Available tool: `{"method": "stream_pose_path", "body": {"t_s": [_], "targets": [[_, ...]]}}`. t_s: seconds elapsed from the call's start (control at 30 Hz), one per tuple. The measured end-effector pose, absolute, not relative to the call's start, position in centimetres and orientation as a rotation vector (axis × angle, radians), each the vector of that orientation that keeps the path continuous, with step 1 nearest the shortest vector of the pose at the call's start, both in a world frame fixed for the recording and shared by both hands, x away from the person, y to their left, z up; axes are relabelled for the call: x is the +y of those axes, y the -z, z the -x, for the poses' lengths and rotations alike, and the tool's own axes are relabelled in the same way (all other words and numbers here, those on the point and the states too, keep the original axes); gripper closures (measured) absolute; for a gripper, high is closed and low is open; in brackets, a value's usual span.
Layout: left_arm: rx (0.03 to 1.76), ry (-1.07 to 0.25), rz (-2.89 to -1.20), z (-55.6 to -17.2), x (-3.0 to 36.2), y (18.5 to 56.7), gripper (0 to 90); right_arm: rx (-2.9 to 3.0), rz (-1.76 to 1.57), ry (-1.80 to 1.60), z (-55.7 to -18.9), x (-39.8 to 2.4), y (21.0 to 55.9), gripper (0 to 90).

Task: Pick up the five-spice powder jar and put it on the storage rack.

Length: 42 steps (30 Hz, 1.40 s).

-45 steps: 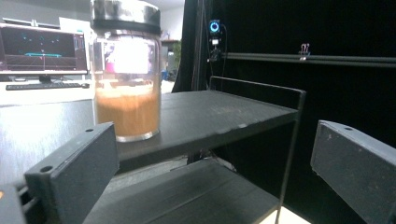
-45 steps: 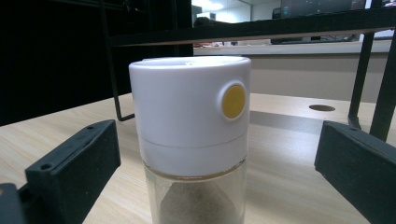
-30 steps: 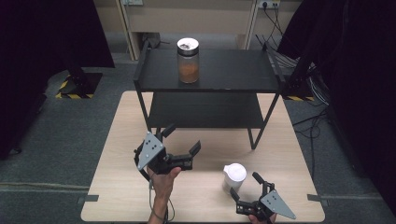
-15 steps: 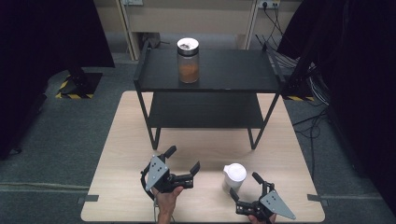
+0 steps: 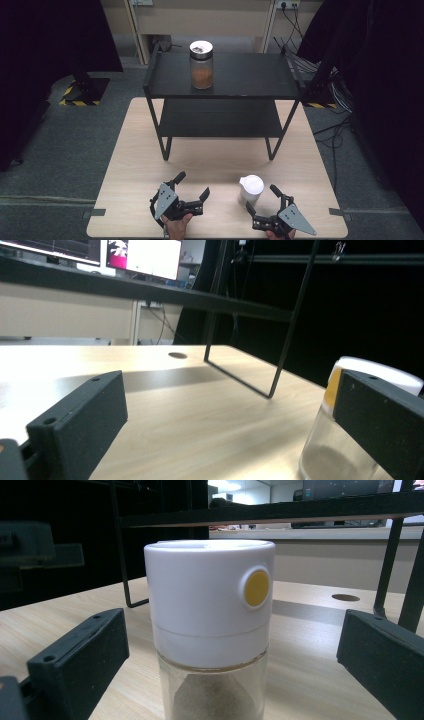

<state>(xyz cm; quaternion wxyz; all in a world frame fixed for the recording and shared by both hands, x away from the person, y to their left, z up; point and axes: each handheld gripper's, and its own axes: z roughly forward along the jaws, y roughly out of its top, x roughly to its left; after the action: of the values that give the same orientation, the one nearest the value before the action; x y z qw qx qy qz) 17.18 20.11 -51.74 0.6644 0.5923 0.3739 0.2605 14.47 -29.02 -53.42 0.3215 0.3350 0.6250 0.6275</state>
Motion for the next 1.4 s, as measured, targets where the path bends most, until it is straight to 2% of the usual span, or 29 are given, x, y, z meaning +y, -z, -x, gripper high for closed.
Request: {"method": "stream_pose_path", "body": {"t_s": [0.6, 1.4], "targets": [[0.859, -0.583, -1.353, -16.6, 19.7, 53.4, 0.1, 1.638, -0.880, -1.648, -14.4, -29.0, 53.5, 0.4], [0.861, -0.587, -1.353, -16.5, 19.6, 53.5, 0.1, 1.642, -0.867, -1.649, -14.4, -29.1, 53.5, 0.4]]}}
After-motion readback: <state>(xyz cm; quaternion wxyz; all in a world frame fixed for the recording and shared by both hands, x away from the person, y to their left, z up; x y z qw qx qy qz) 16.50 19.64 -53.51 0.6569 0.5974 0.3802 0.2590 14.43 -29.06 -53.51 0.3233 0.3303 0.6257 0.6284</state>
